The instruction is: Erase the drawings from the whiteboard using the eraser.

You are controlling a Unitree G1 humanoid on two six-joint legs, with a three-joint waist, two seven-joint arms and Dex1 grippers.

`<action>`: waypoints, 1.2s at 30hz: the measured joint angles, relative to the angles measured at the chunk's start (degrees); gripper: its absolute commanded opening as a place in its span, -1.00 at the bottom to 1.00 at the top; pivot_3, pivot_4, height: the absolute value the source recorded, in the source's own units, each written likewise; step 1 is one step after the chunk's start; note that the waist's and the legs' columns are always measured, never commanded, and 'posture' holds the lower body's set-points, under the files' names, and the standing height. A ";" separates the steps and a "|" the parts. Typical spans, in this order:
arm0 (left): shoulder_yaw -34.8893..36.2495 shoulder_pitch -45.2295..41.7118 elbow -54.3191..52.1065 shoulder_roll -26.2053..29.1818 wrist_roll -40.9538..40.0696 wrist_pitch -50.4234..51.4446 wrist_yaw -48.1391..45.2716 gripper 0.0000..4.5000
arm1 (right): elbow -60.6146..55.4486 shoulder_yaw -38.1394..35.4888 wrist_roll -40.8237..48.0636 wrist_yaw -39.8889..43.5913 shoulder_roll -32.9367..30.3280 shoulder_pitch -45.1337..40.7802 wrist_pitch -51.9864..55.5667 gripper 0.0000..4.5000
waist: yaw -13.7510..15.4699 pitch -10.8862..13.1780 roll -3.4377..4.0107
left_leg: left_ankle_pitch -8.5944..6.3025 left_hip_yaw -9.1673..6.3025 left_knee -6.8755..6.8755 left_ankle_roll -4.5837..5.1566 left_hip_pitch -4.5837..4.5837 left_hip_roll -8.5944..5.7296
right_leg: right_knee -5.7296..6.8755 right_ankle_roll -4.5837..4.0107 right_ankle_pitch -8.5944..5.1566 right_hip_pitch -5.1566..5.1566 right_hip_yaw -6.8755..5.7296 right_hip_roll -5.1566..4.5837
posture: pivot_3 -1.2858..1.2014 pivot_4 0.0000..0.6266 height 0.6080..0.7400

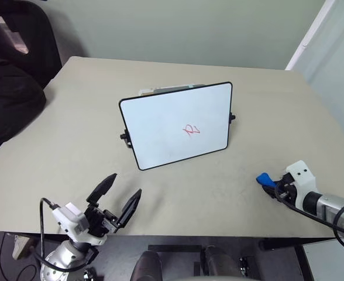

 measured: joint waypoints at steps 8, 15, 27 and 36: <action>0.08 0.01 0.49 -0.07 0.06 0.00 -0.05 1.00 | -9.97 -0.71 3.94 -2.22 2.81 -7.59 7.54 -0.74 | -0.65 0.11 0.17 | 0.01 0.04 -0.04 0.00 0.01 0.00 | 0.01 0.00 0.00 -0.06 0.01 0.03 | 0.03 -0.52 1.00; -0.34 -0.70 0.80 -0.41 0.54 0.06 -0.22 1.00 | -10.30 5.64 4.06 -11.54 13.07 -31.93 14.42 -0.74 | -0.76 0.06 0.09 | 0.12 -0.15 -0.10 0.19 0.08 0.01 | 0.02 -0.16 0.14 -0.41 -0.03 0.05 | 0.03 -0.52 1.00; -1.53 -0.82 0.66 -0.97 1.33 0.47 0.03 1.00 | 2.03 19.67 -4.03 -13.58 25.02 -47.62 13.20 -0.74 | -0.33 0.07 0.11 | 0.35 -0.37 -0.16 -0.27 -0.43 0.02 | 0.01 0.88 0.55 -1.05 -0.03 0.00 | 0.03 -0.52 1.00; -0.87 -0.92 0.66 -0.88 1.19 0.48 0.06 1.00 | 6.91 28.11 -9.95 -11.86 25.95 -44.57 11.23 -0.74 | -0.34 0.06 0.11 | 0.42 -0.37 -0.11 -0.45 -0.40 0.02 | 0.02 0.73 0.65 -0.99 -0.03 -0.04 | 0.03 -0.52 1.00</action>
